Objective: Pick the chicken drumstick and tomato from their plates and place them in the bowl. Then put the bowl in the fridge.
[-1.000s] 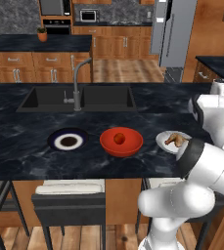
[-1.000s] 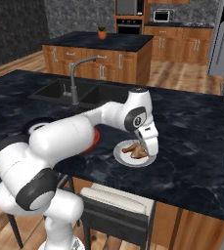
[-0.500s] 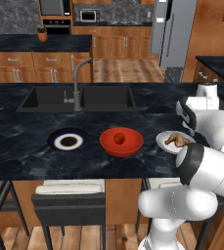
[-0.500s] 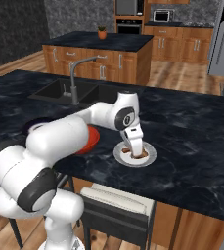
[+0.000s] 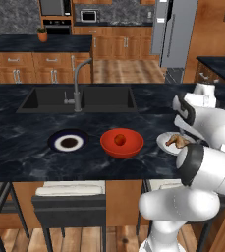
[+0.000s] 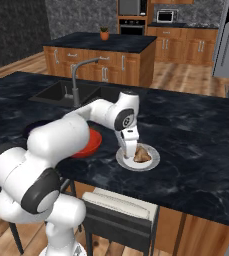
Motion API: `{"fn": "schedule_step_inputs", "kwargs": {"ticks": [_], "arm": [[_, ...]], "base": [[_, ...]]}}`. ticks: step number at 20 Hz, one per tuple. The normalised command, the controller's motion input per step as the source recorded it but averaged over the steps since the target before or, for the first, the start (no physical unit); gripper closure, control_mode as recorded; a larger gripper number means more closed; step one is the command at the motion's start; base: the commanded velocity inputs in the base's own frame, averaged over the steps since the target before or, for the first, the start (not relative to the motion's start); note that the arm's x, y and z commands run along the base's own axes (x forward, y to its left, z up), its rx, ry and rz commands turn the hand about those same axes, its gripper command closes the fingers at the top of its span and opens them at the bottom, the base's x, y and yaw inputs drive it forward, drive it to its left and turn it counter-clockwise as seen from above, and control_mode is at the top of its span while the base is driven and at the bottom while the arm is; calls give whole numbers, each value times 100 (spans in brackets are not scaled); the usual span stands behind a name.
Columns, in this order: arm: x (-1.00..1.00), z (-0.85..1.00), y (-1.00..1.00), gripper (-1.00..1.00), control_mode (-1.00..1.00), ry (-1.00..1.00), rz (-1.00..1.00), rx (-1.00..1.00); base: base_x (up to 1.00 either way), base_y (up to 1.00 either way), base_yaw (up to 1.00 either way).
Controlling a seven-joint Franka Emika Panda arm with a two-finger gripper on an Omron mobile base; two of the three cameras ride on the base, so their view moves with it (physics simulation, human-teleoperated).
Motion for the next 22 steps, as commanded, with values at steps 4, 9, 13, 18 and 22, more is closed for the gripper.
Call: {"fn": "schedule_step_inputs", "kwargs": {"ticks": [4, 9, 13, 18, 22], "arm": [[33, -16, 21, -100, -100, -2, -6, 2], [41, -19, 27, -100, -100, 0, -11, 0], [41, -24, 23, -100, -100, 0, -13, -1], [38, -20, -1, -100, -100, 0, -10, -2], [28, -22, -8, -100, -100, 0, -1, -3]], "base": [[0, 0, 0], [0, 0, 0], [0, 0, 0], [0, 0, 0], [0, 0, 0]]}}
